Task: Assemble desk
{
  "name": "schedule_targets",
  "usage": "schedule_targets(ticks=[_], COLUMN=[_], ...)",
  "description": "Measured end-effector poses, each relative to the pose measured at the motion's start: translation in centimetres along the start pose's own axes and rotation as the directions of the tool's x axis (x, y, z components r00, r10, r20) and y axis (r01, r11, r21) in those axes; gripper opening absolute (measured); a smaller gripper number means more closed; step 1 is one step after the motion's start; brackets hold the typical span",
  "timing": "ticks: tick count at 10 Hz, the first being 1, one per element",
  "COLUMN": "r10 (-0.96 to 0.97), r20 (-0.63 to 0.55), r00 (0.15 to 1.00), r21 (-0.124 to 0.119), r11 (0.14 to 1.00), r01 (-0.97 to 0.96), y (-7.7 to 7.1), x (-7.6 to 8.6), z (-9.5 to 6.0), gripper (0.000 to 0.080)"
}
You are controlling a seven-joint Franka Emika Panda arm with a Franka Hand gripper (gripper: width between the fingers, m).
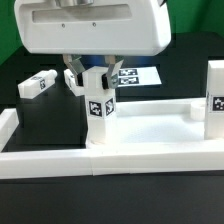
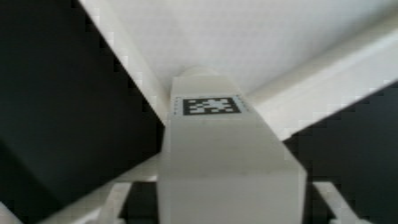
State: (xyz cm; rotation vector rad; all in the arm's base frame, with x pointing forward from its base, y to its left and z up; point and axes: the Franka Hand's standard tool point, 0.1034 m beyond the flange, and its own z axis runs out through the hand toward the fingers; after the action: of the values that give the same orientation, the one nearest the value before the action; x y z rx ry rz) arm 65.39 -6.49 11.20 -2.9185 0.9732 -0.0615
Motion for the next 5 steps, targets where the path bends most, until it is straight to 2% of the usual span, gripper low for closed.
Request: schedule_targets(ticks=[1, 2, 3, 5], r10=[0.145, 0.333, 0.549, 0.749], r20=[0.001, 0.008, 0.036, 0.100], r00=[0.989, 0.943, 0.835, 0.655], r21=[0.000, -0.003, -0.003, 0.008], r11=[0.989, 0.943, 0.836, 0.657], r01=[-0.145, -0.333, -0.549, -0.754], y=[0.11, 0.14, 0.13, 0.35], x=[0.06, 0.08, -0.26, -0.18], z=[-0.03, -0.15, 0.01, 0.04], gripper=[0.0295, 0.0295, 0.0294, 0.0293])
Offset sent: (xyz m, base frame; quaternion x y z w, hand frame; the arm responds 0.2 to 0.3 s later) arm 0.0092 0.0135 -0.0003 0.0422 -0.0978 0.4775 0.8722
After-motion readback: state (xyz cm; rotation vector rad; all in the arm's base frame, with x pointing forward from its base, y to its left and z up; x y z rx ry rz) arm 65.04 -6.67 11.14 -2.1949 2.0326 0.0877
